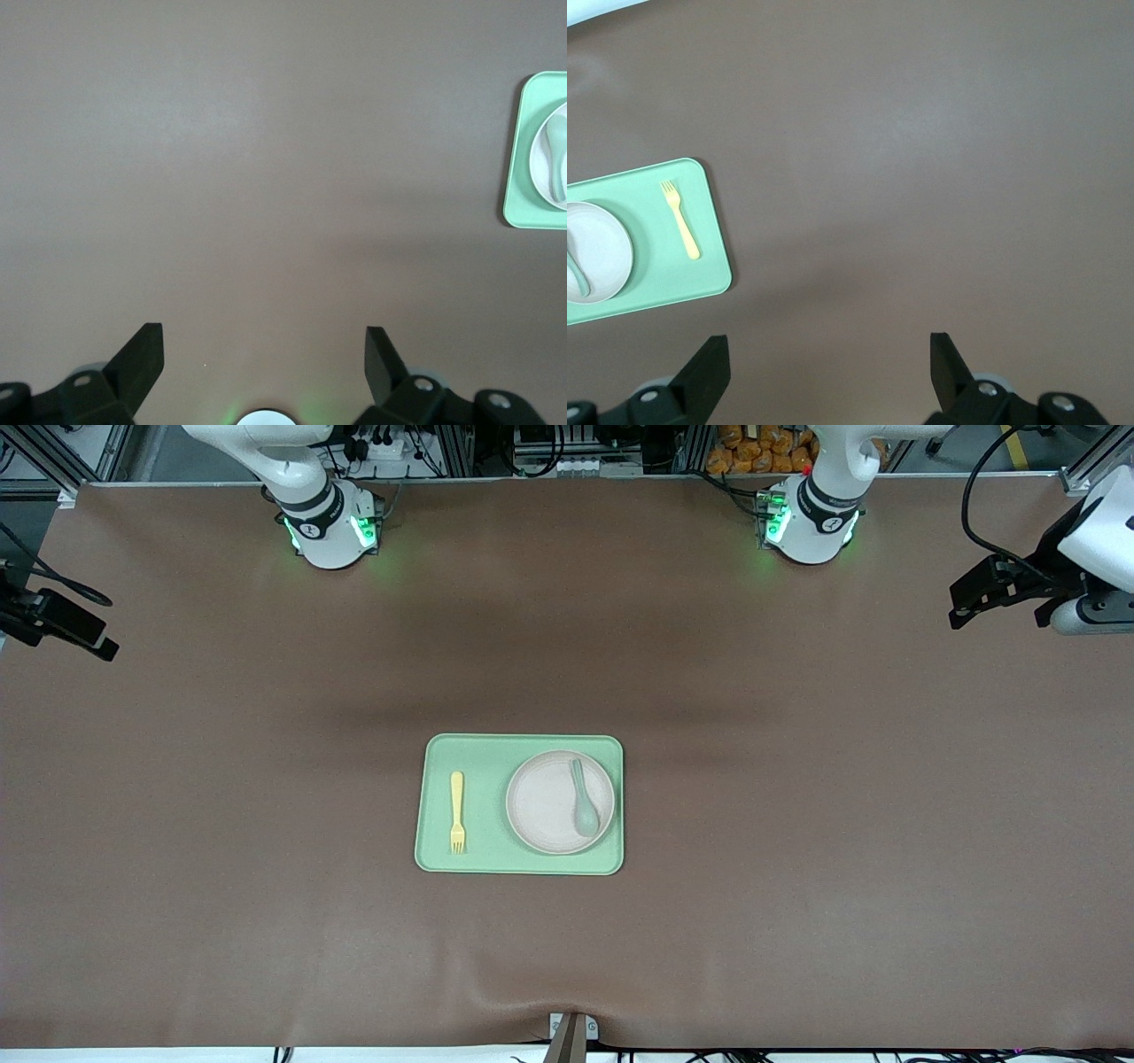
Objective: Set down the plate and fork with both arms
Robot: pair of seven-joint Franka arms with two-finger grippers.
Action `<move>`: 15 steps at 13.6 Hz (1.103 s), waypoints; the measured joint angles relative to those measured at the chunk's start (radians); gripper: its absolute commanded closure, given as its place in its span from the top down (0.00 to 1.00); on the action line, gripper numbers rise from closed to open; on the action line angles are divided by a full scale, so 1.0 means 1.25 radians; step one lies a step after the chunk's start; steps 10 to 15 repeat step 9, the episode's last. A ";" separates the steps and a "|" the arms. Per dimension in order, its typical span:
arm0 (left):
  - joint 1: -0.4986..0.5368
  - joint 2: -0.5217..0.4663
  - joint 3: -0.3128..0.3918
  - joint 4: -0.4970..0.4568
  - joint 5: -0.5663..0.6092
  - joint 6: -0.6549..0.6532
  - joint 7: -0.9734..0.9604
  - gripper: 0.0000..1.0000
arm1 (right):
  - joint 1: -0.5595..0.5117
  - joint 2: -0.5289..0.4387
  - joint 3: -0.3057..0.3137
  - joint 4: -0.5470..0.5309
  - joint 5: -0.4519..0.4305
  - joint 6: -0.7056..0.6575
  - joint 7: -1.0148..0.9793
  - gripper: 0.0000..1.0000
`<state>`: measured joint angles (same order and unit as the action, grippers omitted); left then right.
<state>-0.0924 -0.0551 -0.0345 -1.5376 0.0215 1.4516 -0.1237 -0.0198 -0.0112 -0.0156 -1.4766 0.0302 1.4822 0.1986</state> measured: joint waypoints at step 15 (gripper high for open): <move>0.000 -0.001 -0.005 0.017 0.000 -0.010 0.000 1.00 | 0.000 0.001 -0.001 0.000 0.000 0.000 0.000 1.00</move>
